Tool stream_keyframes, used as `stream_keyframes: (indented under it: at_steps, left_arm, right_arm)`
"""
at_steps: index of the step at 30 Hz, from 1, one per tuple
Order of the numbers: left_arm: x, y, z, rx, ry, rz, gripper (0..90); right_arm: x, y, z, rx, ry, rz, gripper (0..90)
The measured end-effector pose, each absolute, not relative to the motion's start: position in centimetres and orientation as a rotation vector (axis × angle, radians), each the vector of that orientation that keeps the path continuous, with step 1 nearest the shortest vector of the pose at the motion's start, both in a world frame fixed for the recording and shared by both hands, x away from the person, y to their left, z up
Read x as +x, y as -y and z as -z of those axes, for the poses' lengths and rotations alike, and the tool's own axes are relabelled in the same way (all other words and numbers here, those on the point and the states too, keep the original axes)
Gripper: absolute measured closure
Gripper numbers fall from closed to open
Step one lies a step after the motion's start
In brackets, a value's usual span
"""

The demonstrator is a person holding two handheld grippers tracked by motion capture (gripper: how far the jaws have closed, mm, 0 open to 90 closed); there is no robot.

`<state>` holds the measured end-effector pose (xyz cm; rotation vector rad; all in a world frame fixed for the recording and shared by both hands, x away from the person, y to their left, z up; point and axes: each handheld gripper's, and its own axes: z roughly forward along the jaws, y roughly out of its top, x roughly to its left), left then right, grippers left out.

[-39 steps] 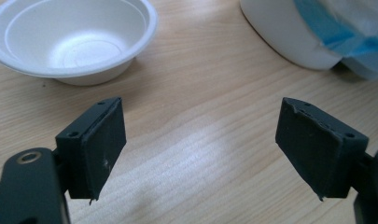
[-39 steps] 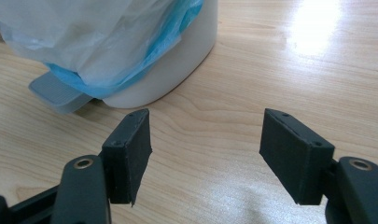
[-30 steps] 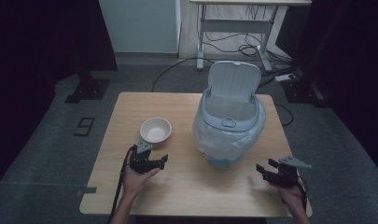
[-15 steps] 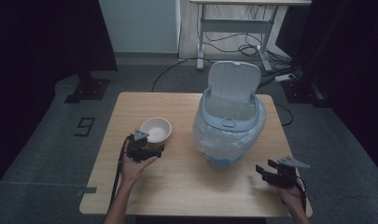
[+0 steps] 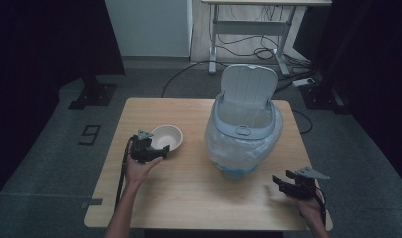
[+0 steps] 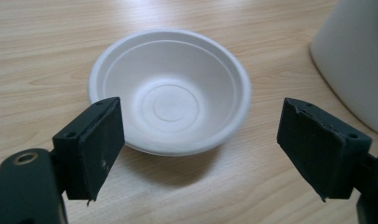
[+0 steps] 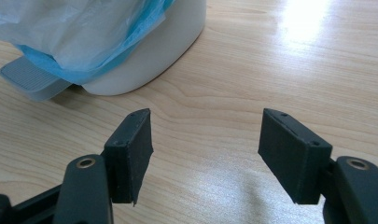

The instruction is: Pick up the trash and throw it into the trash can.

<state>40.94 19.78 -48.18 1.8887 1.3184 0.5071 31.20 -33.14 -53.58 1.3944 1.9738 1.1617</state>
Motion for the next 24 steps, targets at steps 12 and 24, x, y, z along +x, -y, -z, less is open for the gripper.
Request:
stream_keyframes:
  at_steps: [12, 24]
  left_arm:
    - [41.7, -21.8, 48.6, 1.884, -1.373, -0.514, 15.7]
    - [44.4, -22.7, 50.1, 1.829, -1.440, -0.517, 17.5]
  right_arm:
    - [31.1, 33.1, 53.6, 1.383, -1.978, -1.147, 34.4]
    - [31.1, 32.9, 53.7, 1.373, -1.988, -1.134, 34.4]
